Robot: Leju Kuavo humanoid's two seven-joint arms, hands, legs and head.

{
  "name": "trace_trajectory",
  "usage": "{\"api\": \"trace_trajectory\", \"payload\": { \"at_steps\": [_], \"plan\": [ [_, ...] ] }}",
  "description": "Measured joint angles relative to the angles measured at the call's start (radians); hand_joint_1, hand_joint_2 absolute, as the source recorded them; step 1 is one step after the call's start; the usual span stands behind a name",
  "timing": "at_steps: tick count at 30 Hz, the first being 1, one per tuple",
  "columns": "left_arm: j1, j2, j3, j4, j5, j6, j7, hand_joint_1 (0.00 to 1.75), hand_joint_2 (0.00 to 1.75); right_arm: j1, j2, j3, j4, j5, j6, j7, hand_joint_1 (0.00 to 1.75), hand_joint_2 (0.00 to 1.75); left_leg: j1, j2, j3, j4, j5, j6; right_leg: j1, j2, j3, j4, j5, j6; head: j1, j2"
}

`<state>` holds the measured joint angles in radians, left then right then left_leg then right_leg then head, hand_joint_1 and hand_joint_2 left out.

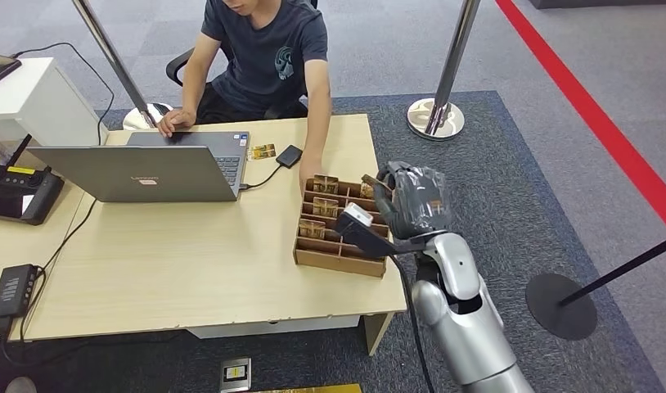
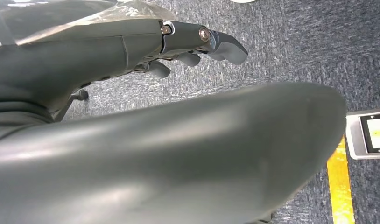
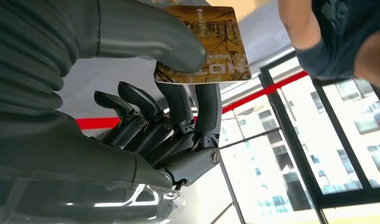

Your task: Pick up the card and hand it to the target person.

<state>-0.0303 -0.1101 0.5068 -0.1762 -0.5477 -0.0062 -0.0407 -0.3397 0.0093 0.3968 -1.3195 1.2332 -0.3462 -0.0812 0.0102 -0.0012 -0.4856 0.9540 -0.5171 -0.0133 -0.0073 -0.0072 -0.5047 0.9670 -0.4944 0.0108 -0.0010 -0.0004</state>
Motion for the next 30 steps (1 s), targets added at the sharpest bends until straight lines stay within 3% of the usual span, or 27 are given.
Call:
{"api": "trace_trajectory", "payload": {
  "at_steps": [8, 18, 30],
  "plan": [
    [-0.004, -0.006, 0.001, 0.000, -0.010, -0.003, -0.003, 0.00, 0.00, -0.170, 0.008, 0.023, 0.047, -0.079, 0.013, -0.020, 1.75, 1.75, 0.000, 0.000, 0.000, 0.000, 0.000, 0.000, 0.000, 0.000, 0.000, 0.001, 0.000, -0.001, 0.000, 0.000],
    [-0.007, -0.007, 0.002, 0.000, -0.033, -0.018, -0.003, 0.00, 0.00, -0.395, 0.076, 0.029, 0.372, -0.135, -0.095, -0.070, 1.75, 1.75, 0.000, 0.000, 0.000, 0.000, 0.001, 0.000, 0.000, 0.000, 0.000, 0.001, 0.001, -0.001, 0.000, 0.000],
    [-0.008, -0.007, 0.002, 0.000, -0.031, -0.014, -0.004, 0.00, 0.00, -0.505, 0.169, 0.038, 0.694, -0.096, -0.161, -0.075, 1.75, 1.75, 0.000, 0.000, 0.000, 0.000, 0.001, 0.000, 0.000, 0.000, 0.000, 0.001, 0.000, -0.001, 0.000, 0.000]
  ]
}}
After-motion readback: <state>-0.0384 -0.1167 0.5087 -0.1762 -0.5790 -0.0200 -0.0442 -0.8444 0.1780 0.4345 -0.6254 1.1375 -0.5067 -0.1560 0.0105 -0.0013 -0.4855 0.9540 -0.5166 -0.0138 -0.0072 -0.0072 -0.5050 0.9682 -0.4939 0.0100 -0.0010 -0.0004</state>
